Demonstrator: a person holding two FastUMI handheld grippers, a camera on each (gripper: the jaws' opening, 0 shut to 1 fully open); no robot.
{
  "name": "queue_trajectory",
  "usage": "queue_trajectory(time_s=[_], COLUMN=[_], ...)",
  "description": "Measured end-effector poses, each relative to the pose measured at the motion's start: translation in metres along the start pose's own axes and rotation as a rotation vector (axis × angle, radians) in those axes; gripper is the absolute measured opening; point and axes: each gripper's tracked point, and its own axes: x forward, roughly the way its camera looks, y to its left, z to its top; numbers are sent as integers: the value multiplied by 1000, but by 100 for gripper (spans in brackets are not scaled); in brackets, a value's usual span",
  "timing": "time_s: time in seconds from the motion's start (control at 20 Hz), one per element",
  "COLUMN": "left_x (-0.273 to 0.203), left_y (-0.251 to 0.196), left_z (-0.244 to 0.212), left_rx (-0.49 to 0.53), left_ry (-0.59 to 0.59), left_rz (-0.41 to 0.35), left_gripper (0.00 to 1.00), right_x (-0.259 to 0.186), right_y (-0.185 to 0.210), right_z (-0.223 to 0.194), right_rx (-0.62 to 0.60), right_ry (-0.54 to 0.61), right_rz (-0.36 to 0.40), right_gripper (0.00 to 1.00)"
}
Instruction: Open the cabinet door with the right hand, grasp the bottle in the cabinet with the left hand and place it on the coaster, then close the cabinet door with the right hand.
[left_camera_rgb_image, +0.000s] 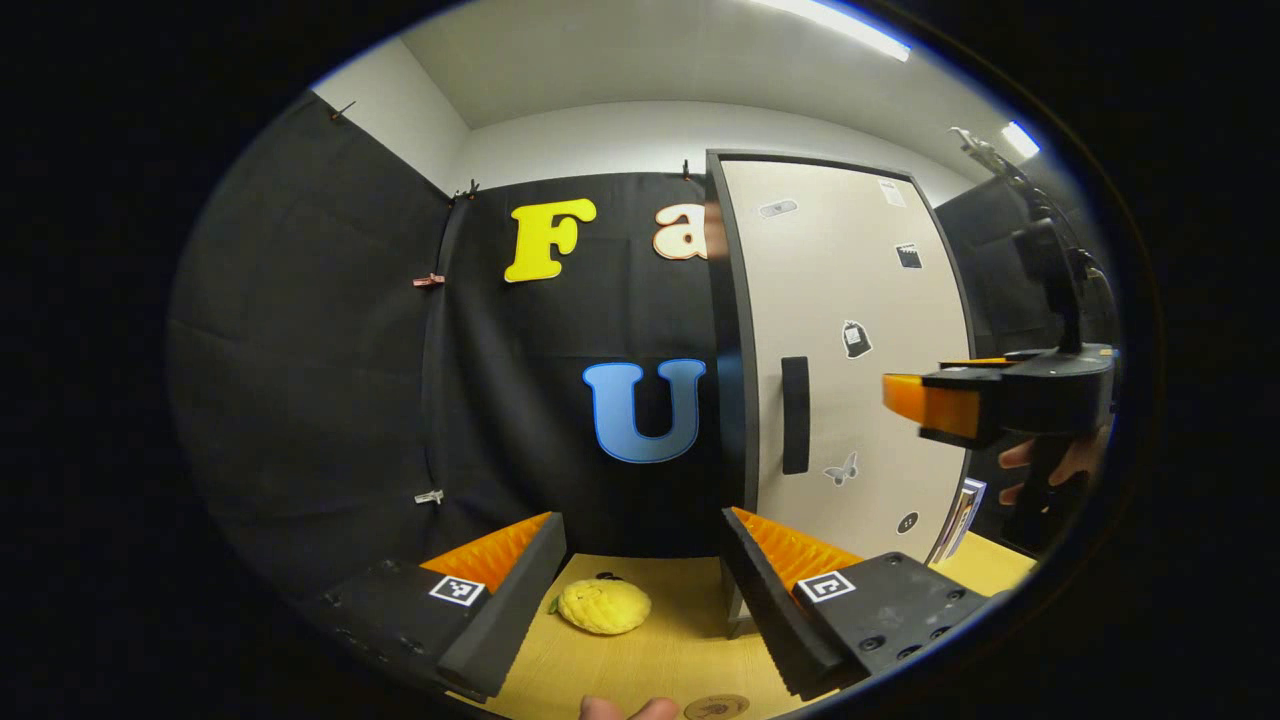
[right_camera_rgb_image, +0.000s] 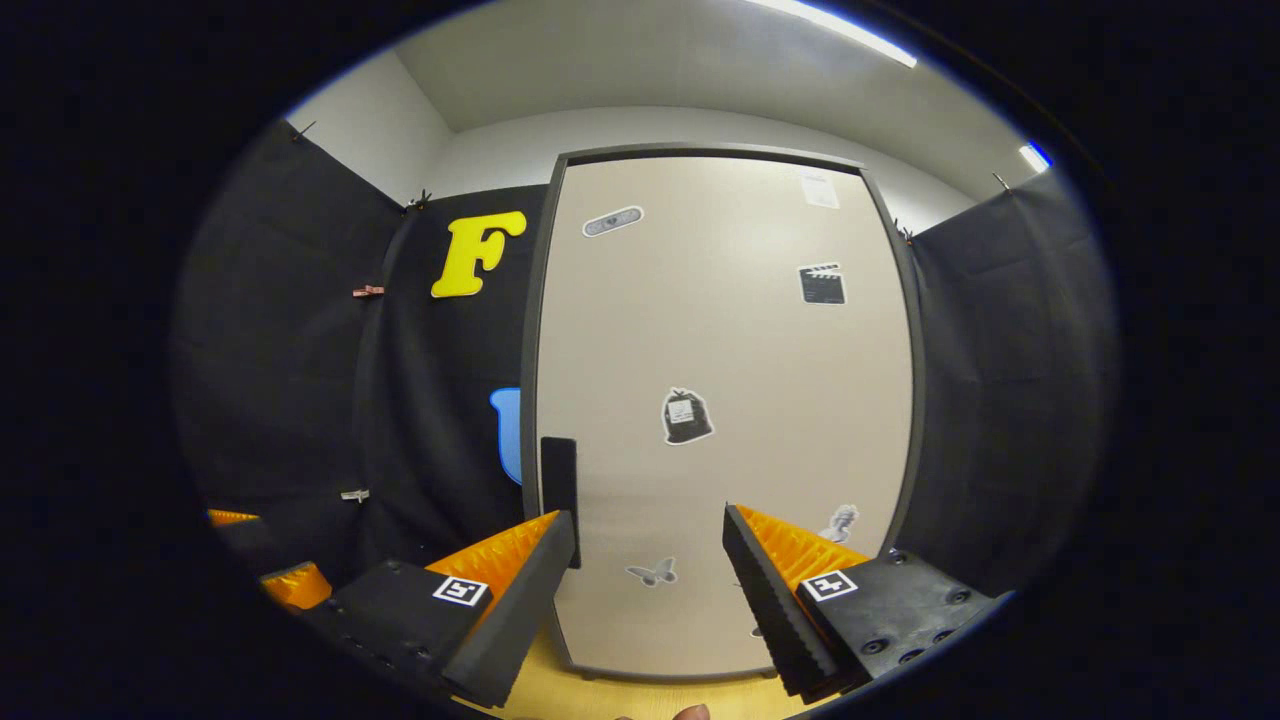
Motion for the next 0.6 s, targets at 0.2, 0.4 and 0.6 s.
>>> queue_trajectory(time_s=[0.2,0.4,0.6], left_x=[0,1,4], left_y=[3,5,10], left_z=[0,0,-6], left_rx=[-9,-30,-38], left_ry=[20,44,69], left_rz=[34,68,108], left_gripper=[98,98,98], right_x=[39,75,103], right_y=[32,48,50], right_z=[-10,-28,-51], right_rx=[25,38,57], right_ry=[7,35,84], right_rz=[21,18,-7], right_gripper=[97,98,90])
